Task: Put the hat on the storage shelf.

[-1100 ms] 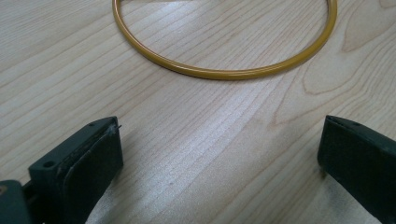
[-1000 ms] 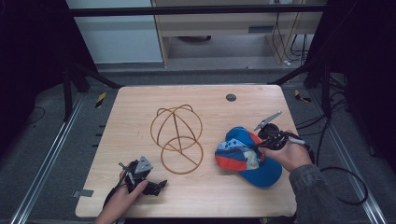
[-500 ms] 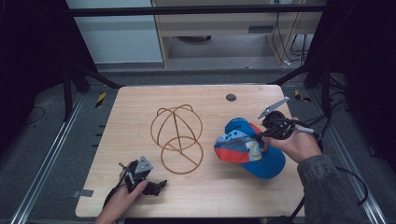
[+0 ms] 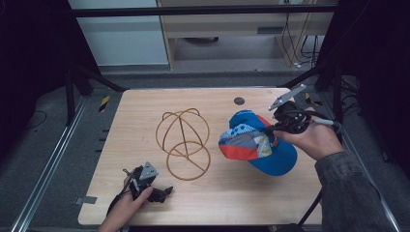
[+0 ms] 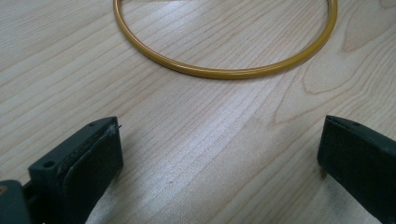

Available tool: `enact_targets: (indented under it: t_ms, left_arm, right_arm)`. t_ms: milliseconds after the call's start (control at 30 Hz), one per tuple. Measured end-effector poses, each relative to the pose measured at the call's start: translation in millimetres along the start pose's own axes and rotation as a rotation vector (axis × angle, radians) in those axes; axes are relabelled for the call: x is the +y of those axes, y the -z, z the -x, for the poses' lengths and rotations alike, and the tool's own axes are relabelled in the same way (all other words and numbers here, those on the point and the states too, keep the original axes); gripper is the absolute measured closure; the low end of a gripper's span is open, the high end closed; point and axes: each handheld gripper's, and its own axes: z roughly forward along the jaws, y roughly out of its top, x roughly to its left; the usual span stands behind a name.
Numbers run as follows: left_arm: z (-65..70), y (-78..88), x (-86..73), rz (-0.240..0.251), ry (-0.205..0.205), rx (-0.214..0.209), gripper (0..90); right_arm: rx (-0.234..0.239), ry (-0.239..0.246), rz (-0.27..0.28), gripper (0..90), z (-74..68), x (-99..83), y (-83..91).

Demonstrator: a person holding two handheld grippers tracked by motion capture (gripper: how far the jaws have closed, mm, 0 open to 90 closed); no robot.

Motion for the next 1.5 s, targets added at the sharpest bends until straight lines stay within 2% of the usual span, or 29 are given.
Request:
enact_targets:
  t_ms: [200, 533, 800, 1100, 1500]
  left_arm:
    - [0.0, 0.0, 0.0, -0.001, -0.001, 0.000, 0.0]
    - [-0.1, 0.1, 0.0, -0.001, -0.001, 0.000, 0.0]
    - [-0.1, 0.1, 0.0, -0.001, -0.001, 0.000, 0.0]
    - [-0.1, 0.2, -0.1, -0.001, -0.001, -0.001, 0.0]
    - [-0.2, 0.2, -0.1, -0.001, -0.003, 0.001, 0.0]
  right_arm:
    - [-0.023, 0.038, 0.045, 90.0, -4.3, 21.1, 27.0]
    - [-0.036, 0.066, 0.106, 90.0, -9.6, 43.1, 48.9]
    - [-0.045, 0.080, 0.135, 90.0, -12.8, 57.6, 58.3]
    - [-0.038, 0.086, 0.163, 90.0, -11.7, 85.9, 60.5]
    - [-0.008, 0.135, 0.213, 90.0, -31.8, 116.4, 56.8]
